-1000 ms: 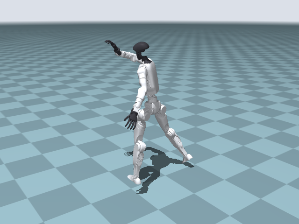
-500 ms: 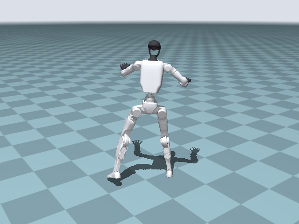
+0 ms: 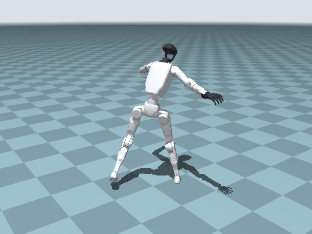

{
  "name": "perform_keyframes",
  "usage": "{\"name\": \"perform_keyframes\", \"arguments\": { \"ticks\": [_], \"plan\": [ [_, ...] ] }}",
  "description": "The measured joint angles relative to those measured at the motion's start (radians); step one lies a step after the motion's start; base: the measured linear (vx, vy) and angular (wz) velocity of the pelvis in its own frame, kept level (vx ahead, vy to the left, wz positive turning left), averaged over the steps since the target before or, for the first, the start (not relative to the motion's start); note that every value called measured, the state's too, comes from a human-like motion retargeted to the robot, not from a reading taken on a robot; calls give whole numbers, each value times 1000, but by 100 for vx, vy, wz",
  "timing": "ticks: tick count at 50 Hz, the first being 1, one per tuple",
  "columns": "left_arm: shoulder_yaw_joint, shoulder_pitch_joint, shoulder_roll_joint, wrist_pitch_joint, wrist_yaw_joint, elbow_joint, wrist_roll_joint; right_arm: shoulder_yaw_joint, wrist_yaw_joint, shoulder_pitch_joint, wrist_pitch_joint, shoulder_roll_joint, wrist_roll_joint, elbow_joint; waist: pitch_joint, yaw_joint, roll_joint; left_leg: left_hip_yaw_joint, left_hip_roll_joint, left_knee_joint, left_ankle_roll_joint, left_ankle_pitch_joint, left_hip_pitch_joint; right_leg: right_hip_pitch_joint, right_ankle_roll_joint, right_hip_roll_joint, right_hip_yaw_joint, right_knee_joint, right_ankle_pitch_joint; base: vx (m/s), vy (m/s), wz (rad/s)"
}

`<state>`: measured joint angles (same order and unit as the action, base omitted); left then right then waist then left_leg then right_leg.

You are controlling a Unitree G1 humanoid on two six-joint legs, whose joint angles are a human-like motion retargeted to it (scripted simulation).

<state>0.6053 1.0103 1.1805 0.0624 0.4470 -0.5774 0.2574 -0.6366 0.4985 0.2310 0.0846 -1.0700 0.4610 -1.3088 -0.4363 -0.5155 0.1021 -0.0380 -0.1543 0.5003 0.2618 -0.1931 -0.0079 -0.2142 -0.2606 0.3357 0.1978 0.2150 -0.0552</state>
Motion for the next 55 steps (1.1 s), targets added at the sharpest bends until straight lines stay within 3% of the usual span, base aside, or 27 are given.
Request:
{"name": "perform_keyframes", "arguments": {
  "ticks": [4, 9, 12, 15, 20, 26, 30, 35, 44, 50, 55],
  "plan": [
    [-145, -121, 13, 30, 29, 201, -57, -15, 13, 17, 18, 25, 9, -44, -58, 40, -64, 190, -152, -15, -14, 193, -23, -34, 17, -54, -90, 17, -17, -23, 12, 85],
    [-335, -340, -105, 85, 38, 479, -82, 25, 45, -20, 27, 72, -29, -80, -59, 133, -132, 348, -167, -78, -54, 353, -69, -43, -1, 23, -230, 26, -37, -20, 31, 160],
    [-380, -461, -236, 110, 20, 594, -112, 89, 66, -86, 33, 134, -41, -109, -32, 241, -169, 286, -134, -90, -56, 386, -119, 7, -1, 85, -348, 21, -59, -13, 34, 206],
    [-343, -541, -344, 116, -22, 646, -138, 186, 100, -194, 38, 209, -23, -135, 34, 401, -195, 166, -71, -93, -57, 384, -180, 68, 5, 153, -469, 21, -97, -5, 35, 218],
    [-216, -620, -321, 104, -88, 640, -168, 437, 183, -570, 31, 272, 17, -106, 151, 714, -200, -1, 19, -184, -76, 342, -189, 143, 31, 206, -556, 63, -201, 4, 32, 184],
    [-259, -774, -134, 78, -131, 460, -177, 908, 142, -1363, 51, 222, -125, 24, 197, 920, -185, -153, 62, -307, -85, 287, -125, 177, 32, 165, -387, 149, -329, 10, 21, 149],
    [-437, -922, -62, 58, -149, 267, -110, 1223, 83, -1931, 22, 233, -240, 117, 212, 984, -184, -254, 62, -366, -71, 257, -107, 202, -1, 94, -247, 157, -418, 15, 8, 136],
    [-711, -1087, -42, 44, -168, 65, -169, 1424, 86, -2357, -40, 311, -306, 280, 250, 1047, -151, -371, 26, -419, -42, 242, -93, 211, -1, -1, -163, 227, -468, 19, -9, 115],
    [-1054, -1329, -88, 54, -176, -92, -344, 1611, 156, -2582, -44, 378, -416, 451, 292, 1095, -33, -484, 1, -488, -12, 246, -52, 222, -1, -96, -61, 351, -468, 18, -13, 67],
    [-1138, -1390, -172, 15, -171, -214, -405, 1593, 186, -2544, -38, 364, -460, 596, 279, 1080, -6, -497, -19, -493, -7, 261, -34, 240, -1, -147, 6, 365, -468, 5, -10, 10],
    [-1144, -1325, -256, -33, -130, -397, -548, 1582, 173, -2448, -30, 325, -493, 768, 260, 1046, -20, -471, -52, -485, -14, 268, -30, 254, -1, -185, 68, 319, -468, -10, -5, -35]
  ]
}}
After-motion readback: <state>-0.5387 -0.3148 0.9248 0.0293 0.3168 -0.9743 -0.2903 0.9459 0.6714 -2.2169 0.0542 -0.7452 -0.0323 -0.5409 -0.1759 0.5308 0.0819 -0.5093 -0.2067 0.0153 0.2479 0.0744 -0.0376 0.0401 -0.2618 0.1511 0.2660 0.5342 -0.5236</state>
